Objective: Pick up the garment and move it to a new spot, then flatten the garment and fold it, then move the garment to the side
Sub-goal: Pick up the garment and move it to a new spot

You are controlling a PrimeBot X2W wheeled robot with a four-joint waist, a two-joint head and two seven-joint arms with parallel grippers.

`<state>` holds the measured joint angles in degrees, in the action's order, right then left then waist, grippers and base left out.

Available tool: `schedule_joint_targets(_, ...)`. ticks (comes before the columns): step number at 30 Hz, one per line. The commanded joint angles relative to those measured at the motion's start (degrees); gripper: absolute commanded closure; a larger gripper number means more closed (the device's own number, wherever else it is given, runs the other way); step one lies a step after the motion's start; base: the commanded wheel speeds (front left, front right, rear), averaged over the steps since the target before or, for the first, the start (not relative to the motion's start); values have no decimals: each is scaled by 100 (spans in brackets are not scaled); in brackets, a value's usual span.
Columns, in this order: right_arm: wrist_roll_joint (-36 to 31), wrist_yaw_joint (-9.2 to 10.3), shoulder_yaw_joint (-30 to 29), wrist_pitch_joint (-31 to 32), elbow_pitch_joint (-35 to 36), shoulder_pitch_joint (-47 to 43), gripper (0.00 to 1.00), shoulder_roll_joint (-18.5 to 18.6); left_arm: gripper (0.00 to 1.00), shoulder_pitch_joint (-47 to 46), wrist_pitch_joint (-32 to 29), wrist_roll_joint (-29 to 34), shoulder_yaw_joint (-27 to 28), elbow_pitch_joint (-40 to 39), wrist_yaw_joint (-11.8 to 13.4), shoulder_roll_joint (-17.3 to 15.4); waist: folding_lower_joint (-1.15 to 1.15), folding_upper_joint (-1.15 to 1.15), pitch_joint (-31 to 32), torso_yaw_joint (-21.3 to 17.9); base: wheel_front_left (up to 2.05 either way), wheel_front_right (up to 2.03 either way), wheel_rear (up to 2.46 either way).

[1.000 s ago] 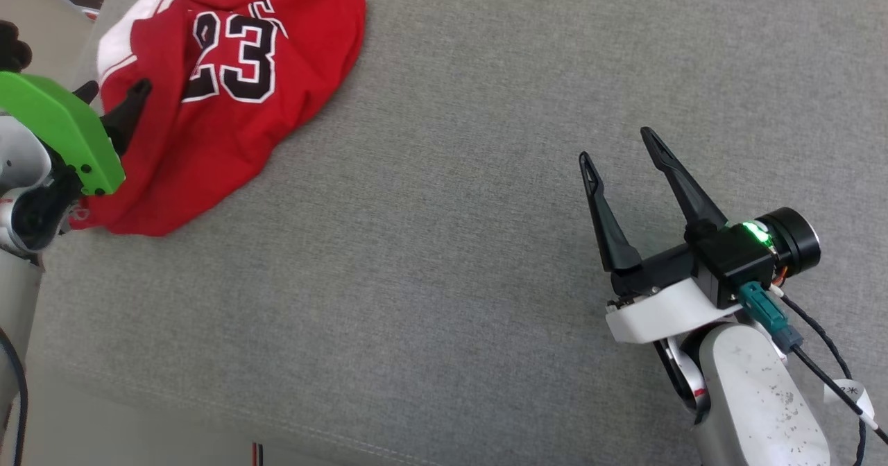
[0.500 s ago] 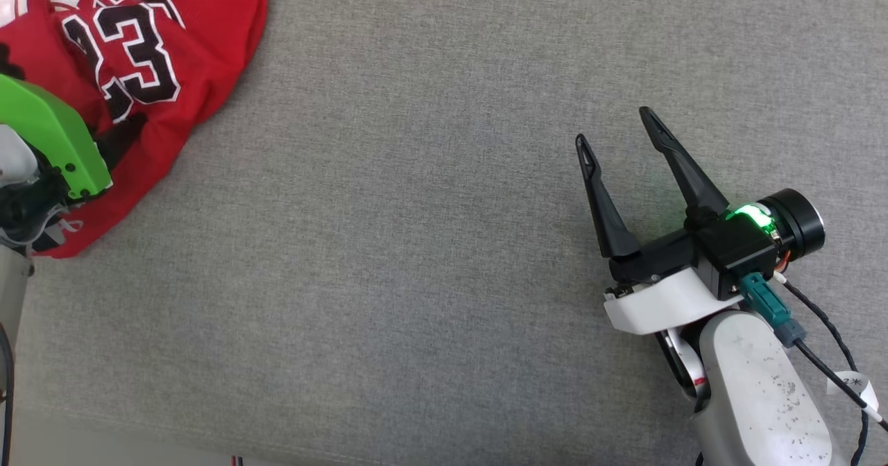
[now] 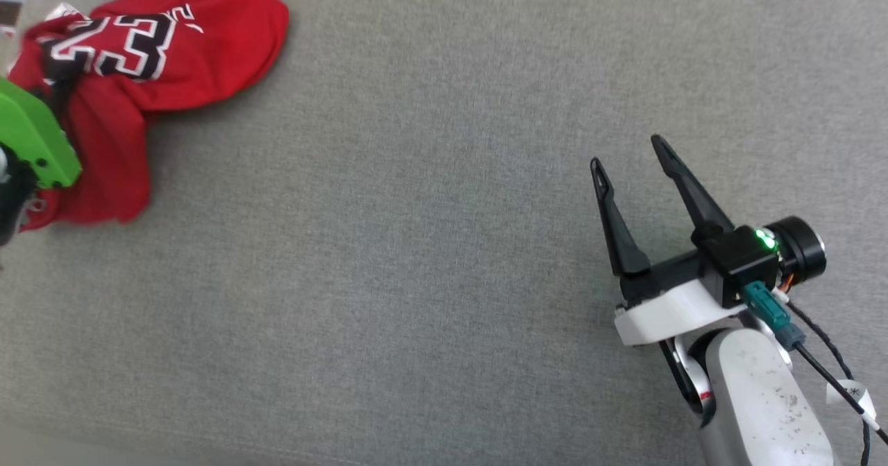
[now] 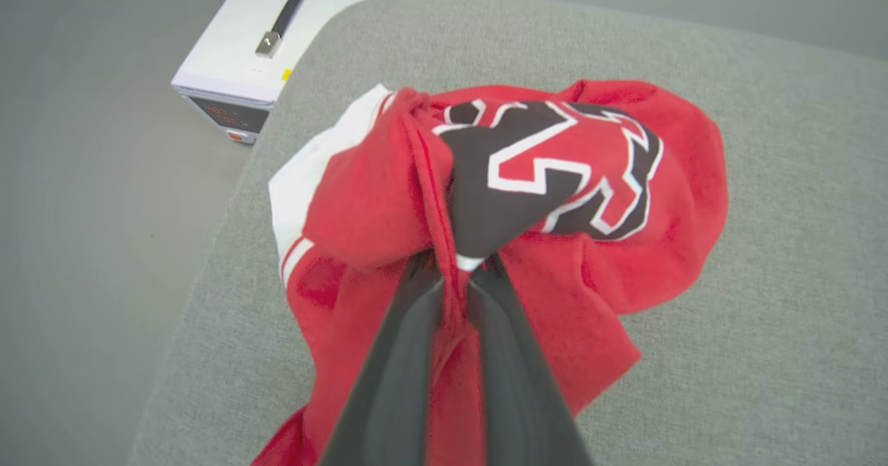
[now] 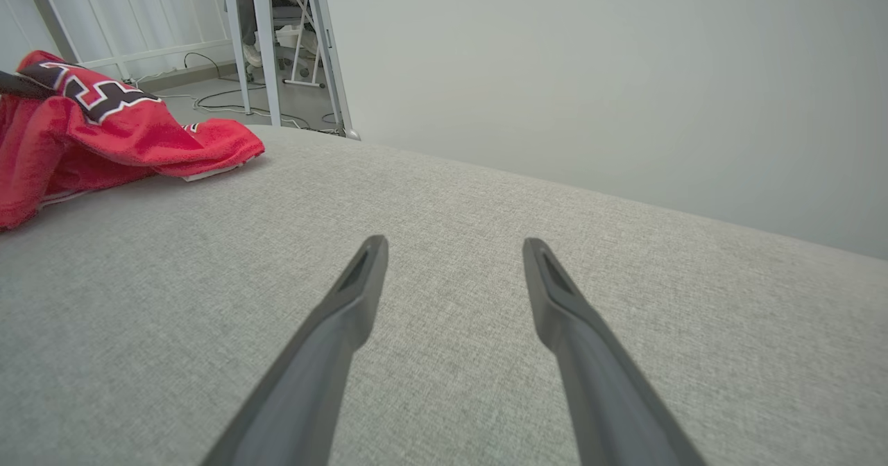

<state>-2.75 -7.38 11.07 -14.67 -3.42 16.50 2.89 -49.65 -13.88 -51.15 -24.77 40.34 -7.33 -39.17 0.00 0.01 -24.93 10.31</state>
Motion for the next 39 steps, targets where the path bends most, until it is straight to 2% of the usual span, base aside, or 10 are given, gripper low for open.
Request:
schedule_joint_targets(1,57,-11,-47,-27,-42,-88,0,1,100,-84,213,136,23,-54,3,-101,0,-1,499,-42,0,0,0)
schedule_joint_targets(9,481,-11,-265,-31,-58,-371,0,-1,100,-5,893,397,-13,-757,6,-283,0,-1,1208,-189,0,0,0)
schedule_joint_targets(17,772,-11,-359,-32,-25,-532,0,-1,100,-47,832,455,-92,-1865,152,-223,0,-1,1592,-496,0,0,0)
schedule_joint_targets(23,908,-11,-511,-32,22,-536,0,-1,100,-229,752,455,-140,-2651,396,45,0,-1,1679,-891,0,0,0)
schedule_joint_targets(29,986,-11,-661,-32,81,-520,0,-1,100,-592,866,554,-226,-3051,510,418,0,-1,1614,-1318,0,0,0)
schedule_joint_targets(39,982,-11,-943,-32,192,-390,0,-1,100,-1293,1541,929,-454,-2739,487,1157,0,-1,1290,-1815,0,0,0)
